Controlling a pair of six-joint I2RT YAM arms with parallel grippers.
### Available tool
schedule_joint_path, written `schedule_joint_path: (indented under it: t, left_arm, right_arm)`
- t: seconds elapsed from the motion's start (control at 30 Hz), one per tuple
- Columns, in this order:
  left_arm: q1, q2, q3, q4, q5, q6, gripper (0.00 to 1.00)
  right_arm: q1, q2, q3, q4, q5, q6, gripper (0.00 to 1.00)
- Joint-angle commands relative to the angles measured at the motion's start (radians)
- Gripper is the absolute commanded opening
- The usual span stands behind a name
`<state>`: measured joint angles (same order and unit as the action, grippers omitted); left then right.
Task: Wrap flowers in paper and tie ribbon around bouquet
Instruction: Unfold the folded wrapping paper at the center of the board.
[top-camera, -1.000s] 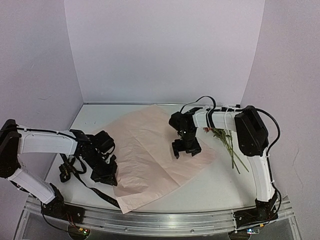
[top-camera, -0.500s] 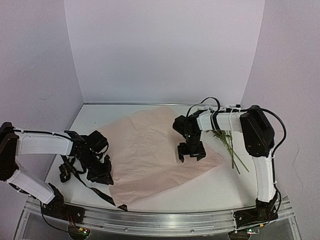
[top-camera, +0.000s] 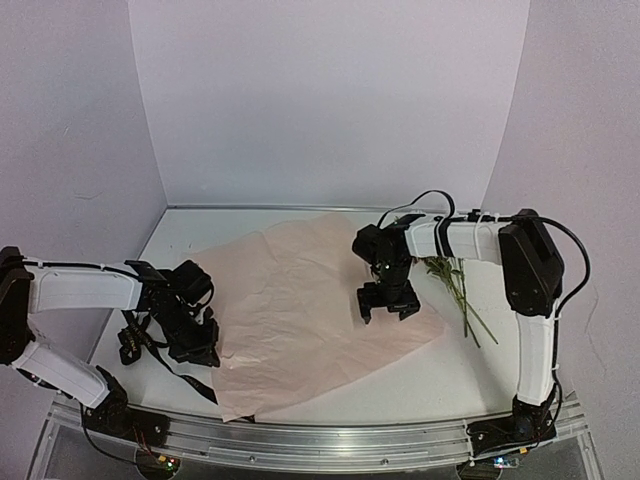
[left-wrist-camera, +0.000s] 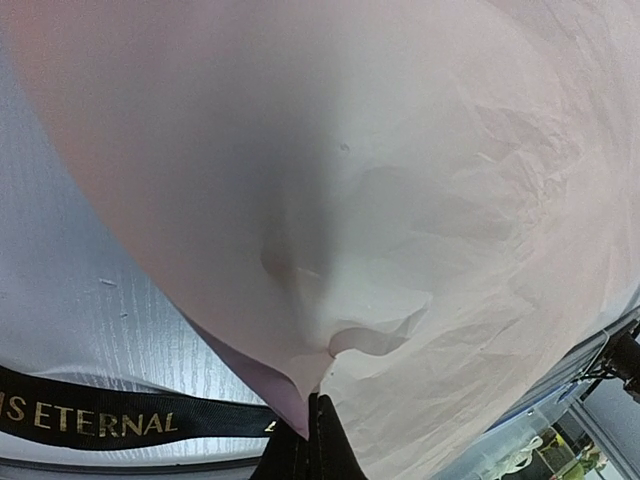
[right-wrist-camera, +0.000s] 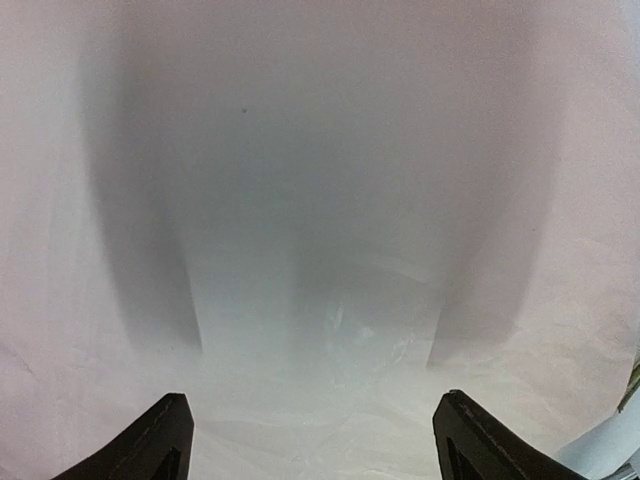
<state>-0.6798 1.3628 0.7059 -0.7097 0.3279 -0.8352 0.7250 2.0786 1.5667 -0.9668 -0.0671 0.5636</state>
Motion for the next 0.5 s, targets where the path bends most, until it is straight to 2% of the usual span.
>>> schedule_joint_path:
  t: [0.0, 0.1, 0.3, 0.37, 0.47]
  left_arm:
    - [0.003, -0.002, 0.002, 0.022, 0.04, 0.034, 0.0]
    - [0.001, 0.003, 0.001, 0.019, 0.053, 0.042, 0.0]
    - [0.002, -0.007, -0.004, -0.029, -0.015, 0.025, 0.0]
    - [0.002, -0.011, -0.004, -0.046, -0.036, 0.018, 0.0]
    - [0.006, -0.026, -0.006, -0.081, -0.089, 0.002, 0.0]
  right_arm:
    - [0.001, -0.076, -0.023, -0.024, -0.012, -0.016, 0.86]
    - [-0.001, -0.106, -0.051, -0.023, 0.003, -0.021, 0.87]
    - [-0.02, -0.144, -0.096, -0.022, 0.029, -0.077, 0.87]
    - [-0.033, -0.146, -0.107, -0.012, 0.01, -0.094, 0.85]
    - [-0.052, -0.145, -0.119, -0.004, 0.007, -0.106, 0.75]
